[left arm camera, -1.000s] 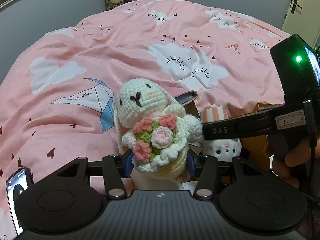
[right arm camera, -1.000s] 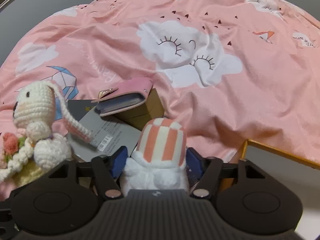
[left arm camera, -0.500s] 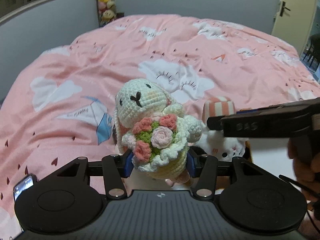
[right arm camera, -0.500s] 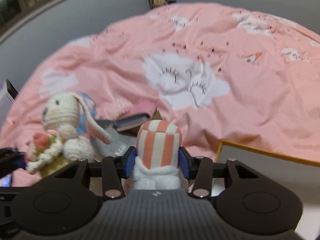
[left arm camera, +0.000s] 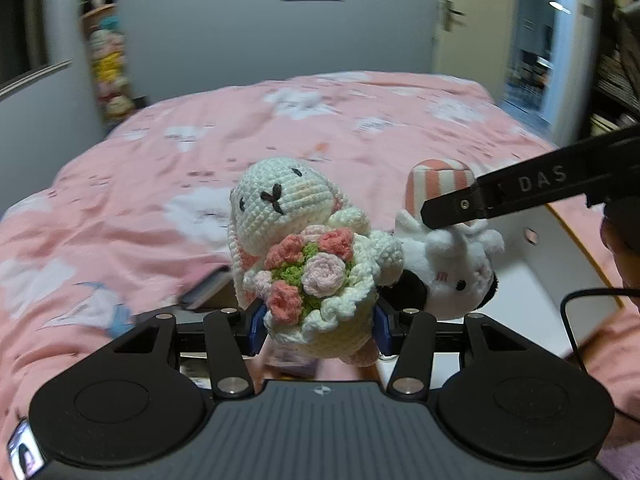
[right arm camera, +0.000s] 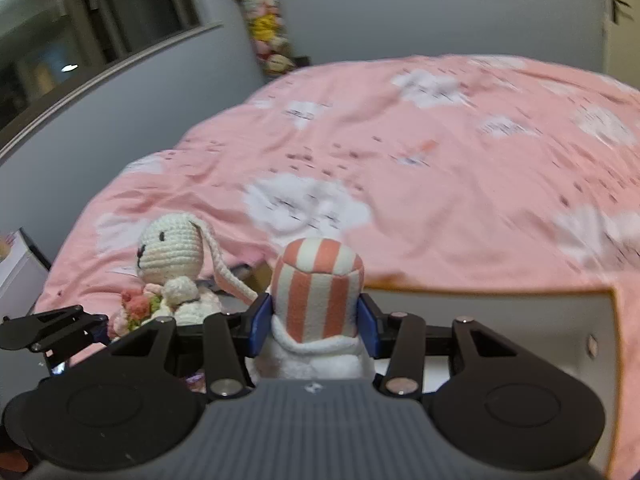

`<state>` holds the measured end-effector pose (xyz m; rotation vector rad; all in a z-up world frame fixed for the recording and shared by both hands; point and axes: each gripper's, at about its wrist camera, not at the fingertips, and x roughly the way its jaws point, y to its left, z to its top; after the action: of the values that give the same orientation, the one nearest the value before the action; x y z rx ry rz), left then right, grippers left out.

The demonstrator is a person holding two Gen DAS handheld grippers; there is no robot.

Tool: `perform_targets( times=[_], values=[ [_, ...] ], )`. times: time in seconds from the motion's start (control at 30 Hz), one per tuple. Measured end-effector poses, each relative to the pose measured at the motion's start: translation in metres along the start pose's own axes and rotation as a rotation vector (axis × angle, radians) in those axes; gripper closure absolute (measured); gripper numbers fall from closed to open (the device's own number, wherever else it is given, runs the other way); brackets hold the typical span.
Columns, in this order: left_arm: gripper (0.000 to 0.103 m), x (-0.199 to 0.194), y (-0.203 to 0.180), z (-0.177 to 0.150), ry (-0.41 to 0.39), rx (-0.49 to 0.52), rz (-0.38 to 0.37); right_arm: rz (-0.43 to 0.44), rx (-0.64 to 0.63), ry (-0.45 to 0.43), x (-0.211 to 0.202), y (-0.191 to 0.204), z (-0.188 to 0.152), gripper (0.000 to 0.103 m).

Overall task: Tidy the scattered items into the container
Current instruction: 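Carry the bunny with the left gripper while the right gripper carries the striped-hat plush into the box, then lower the bunny into the box and open the left gripper while the right gripper releases the plush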

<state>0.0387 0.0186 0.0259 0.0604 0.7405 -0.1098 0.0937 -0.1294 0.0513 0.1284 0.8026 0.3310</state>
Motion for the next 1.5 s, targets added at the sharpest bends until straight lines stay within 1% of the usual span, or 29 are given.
perform_targets(
  times=[0.17,0.27,0.4,0.57,0.73,0.8,0.93,1.03,1.17,1.3,1.47,1.5],
  values=[
    [0.045,0.016,-0.033,-0.003,0.035,0.1,-0.1,-0.083,0.051,0.029,-0.016,-0.031,-0.018,0.054],
    [0.045,0.034,-0.049,-0.006,0.105,0.14,-0.148,-0.106,0.089,0.084,-0.013,-0.05,-0.031,0.054],
    [0.045,0.06,-0.063,-0.015,0.185,0.184,-0.183,-0.123,0.137,0.153,0.003,-0.069,-0.049,0.054],
    [0.045,0.088,-0.067,-0.027,0.287,0.218,-0.164,-0.101,0.148,0.244,0.026,-0.078,-0.06,0.054],
    [0.045,0.1,-0.076,-0.031,0.372,0.225,-0.164,-0.103,0.121,0.333,0.047,-0.083,-0.067,0.054],
    [0.044,0.106,-0.079,-0.031,0.406,0.225,-0.163,-0.092,0.124,0.367,0.056,-0.087,-0.07,0.054],
    [0.044,0.119,-0.08,-0.029,0.472,0.209,-0.17,-0.073,0.132,0.406,0.069,-0.092,-0.072,0.053],
    [0.043,0.129,-0.079,-0.028,0.524,0.199,-0.159,-0.061,0.138,0.432,0.078,-0.095,-0.074,0.053],
    [0.042,0.141,-0.078,-0.031,0.594,0.19,-0.168,-0.051,0.149,0.443,0.087,-0.099,-0.076,0.052],
    [0.04,0.144,-0.076,-0.033,0.614,0.192,-0.174,-0.042,0.154,0.45,0.092,-0.1,-0.076,0.048],
    [0.037,0.144,-0.073,-0.033,0.601,0.187,-0.193,-0.027,0.171,0.455,0.092,-0.103,-0.075,0.046],
    [0.035,0.142,-0.073,-0.032,0.595,0.188,-0.196,-0.018,0.184,0.457,0.09,-0.105,-0.074,0.045]
  ],
)
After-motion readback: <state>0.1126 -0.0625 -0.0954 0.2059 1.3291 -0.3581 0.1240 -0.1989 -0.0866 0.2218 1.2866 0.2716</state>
